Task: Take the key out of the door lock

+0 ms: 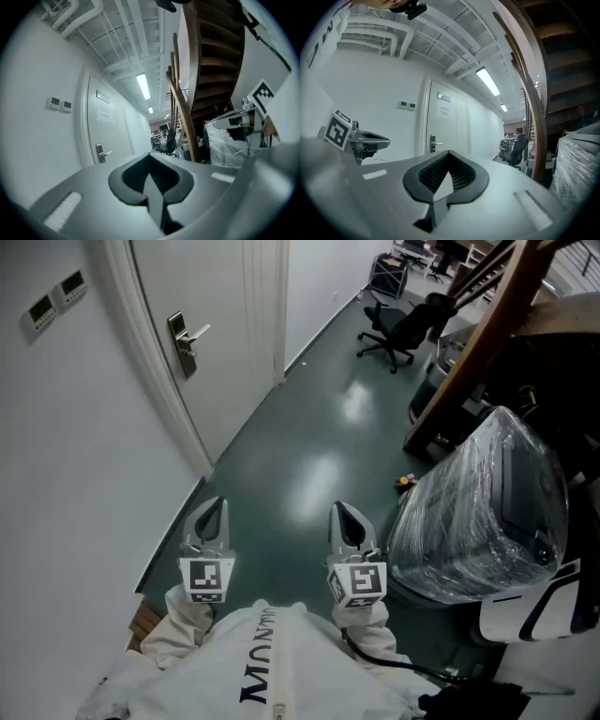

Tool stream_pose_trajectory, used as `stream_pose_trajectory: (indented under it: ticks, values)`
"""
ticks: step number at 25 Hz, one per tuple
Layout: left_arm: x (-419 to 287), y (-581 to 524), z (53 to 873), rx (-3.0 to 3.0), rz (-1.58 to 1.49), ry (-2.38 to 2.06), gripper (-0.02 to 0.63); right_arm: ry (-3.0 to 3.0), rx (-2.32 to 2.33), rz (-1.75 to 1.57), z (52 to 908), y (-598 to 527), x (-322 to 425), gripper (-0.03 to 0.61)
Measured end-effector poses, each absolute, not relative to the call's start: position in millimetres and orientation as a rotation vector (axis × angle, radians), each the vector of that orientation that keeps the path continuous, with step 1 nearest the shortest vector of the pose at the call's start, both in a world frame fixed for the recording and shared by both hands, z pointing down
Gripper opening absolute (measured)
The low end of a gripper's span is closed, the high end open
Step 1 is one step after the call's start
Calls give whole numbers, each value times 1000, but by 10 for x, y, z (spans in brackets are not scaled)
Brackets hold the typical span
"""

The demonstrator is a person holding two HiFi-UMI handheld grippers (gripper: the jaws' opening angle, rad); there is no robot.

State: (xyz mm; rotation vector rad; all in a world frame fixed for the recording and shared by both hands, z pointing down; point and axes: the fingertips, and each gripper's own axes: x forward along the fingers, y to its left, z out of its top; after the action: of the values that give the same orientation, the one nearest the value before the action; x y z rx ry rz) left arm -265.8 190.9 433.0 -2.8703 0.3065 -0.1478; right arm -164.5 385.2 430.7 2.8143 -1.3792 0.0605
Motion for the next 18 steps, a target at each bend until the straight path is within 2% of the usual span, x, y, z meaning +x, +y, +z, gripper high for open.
stream_pose_trajectory:
  ticks: [18]
  values:
    - [-2454,2208,4501,-2886,-199,322,0,-1497,2809,127,4500,4073,-1476,-2]
